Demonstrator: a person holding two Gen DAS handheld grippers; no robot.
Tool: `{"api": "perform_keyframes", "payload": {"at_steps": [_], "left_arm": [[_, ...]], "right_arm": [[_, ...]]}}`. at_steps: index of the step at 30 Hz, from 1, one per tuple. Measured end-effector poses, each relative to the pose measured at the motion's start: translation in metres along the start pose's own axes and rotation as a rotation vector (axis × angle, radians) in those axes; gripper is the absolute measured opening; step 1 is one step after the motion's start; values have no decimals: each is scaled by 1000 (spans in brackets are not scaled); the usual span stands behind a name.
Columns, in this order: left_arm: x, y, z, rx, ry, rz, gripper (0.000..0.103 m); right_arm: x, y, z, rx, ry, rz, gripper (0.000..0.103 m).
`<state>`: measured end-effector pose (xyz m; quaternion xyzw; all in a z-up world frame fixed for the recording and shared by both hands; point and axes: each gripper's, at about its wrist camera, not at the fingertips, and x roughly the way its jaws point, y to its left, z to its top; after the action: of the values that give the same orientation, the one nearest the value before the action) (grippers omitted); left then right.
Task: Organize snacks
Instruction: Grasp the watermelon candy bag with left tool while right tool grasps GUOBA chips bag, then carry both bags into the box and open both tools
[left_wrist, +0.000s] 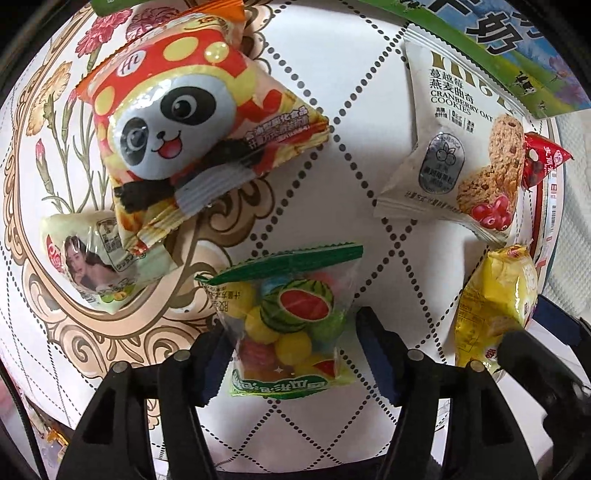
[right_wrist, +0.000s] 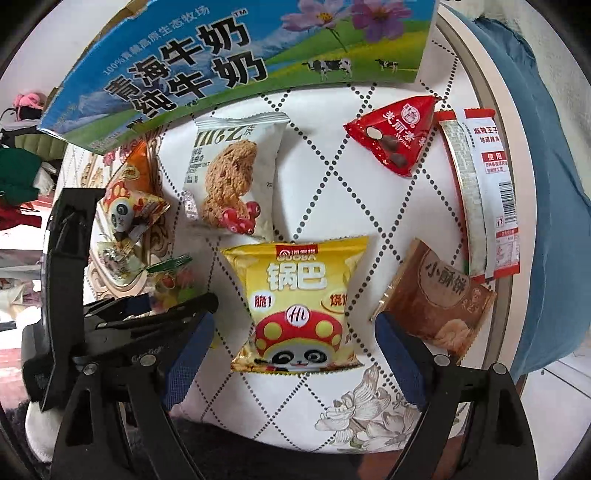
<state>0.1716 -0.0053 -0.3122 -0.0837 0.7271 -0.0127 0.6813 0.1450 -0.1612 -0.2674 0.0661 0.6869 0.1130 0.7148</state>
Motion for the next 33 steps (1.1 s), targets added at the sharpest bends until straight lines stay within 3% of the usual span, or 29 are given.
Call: {"api": "perform_keyframes", "payload": {"at_steps": [2, 3, 5, 15, 21, 24, 29, 33], "left_arm": [[6, 0, 4, -12, -11, -21, 61], [4, 3, 2, -22, -21, -21, 54], [5, 11, -2, -23, -31, -18, 48], [-12, 8, -27, 3, -53, -20, 44], [-54, -12, -40, 51, -95, -49, 44], [-87, -22, -38, 59, -132, -107, 44], [-155, -36, -6, 75, -248, -194, 44], [-204, -55, 49, 84, -342, -200, 44]], "right_arm": [[9, 0, 4, 20, 2, -7, 89], [15, -1, 5, 27, 1, -1, 78], [27, 5, 13, 25, 18, -2, 53], [23, 6, 5, -10, -23, 29, 48], [-15, 9, -4, -22, -77, 80, 47], [-41, 7, -5, -18, -111, 122, 47], [-100, -5, 15, 1, -210, 184, 47], [-147, -14, 50, -5, -310, 190, 47]]}}
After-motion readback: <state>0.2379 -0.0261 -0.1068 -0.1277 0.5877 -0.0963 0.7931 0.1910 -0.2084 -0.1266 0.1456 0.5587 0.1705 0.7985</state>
